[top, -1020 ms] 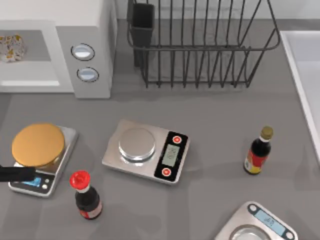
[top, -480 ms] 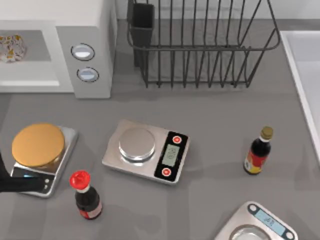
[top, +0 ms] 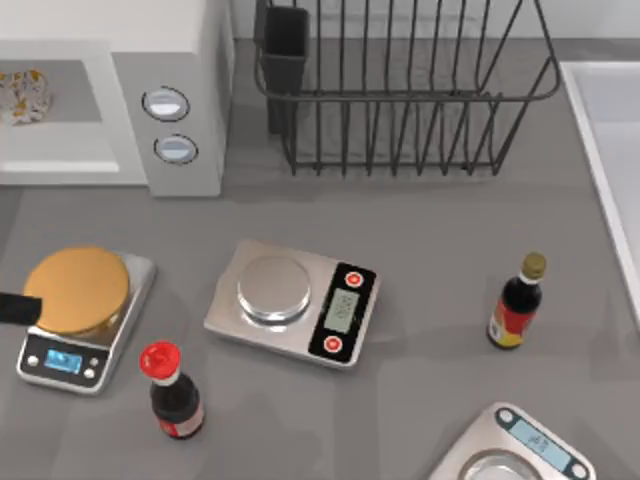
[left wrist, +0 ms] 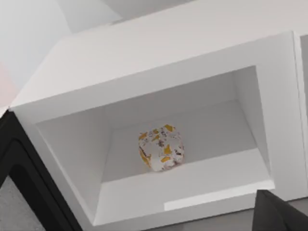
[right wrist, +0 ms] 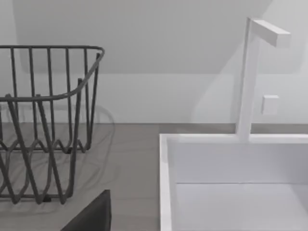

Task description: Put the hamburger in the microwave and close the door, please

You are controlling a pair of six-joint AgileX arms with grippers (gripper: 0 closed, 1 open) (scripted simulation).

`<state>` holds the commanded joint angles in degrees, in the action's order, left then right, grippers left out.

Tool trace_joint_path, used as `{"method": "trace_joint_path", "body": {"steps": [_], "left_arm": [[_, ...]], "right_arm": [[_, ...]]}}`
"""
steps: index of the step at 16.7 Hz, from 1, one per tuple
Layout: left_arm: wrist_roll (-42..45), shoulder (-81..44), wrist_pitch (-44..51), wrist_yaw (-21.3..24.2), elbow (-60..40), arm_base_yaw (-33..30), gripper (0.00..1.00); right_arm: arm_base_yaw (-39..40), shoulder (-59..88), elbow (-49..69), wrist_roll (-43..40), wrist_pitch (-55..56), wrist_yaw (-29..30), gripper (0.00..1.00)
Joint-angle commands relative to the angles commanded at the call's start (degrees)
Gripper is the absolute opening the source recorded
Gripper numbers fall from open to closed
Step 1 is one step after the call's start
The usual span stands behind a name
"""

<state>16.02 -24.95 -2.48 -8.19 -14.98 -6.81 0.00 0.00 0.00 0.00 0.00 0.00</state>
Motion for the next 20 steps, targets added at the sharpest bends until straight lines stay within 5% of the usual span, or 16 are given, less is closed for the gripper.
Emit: {"method": "trace_joint_path", "body": {"steps": [10, 15, 20], "left_arm": [[30.71, -54.80, 31.29, 35.17, -47.82, 47.61, 0.00], [36.85, -72.10, 42.96, 43.99, -61.98, 63.73, 0.00], [37.07, -76.13, 46.41, 46.76, -65.16, 67.09, 0.00]], "right_arm": [[0.00, 0.00, 0.00, 0.00, 0.00, 0.00, 1.00], [0.00, 0.00, 0.00, 0.00, 0.00, 0.00, 1.00], [0.00, 0.00, 0.00, 0.00, 0.00, 0.00, 1.00]]}}
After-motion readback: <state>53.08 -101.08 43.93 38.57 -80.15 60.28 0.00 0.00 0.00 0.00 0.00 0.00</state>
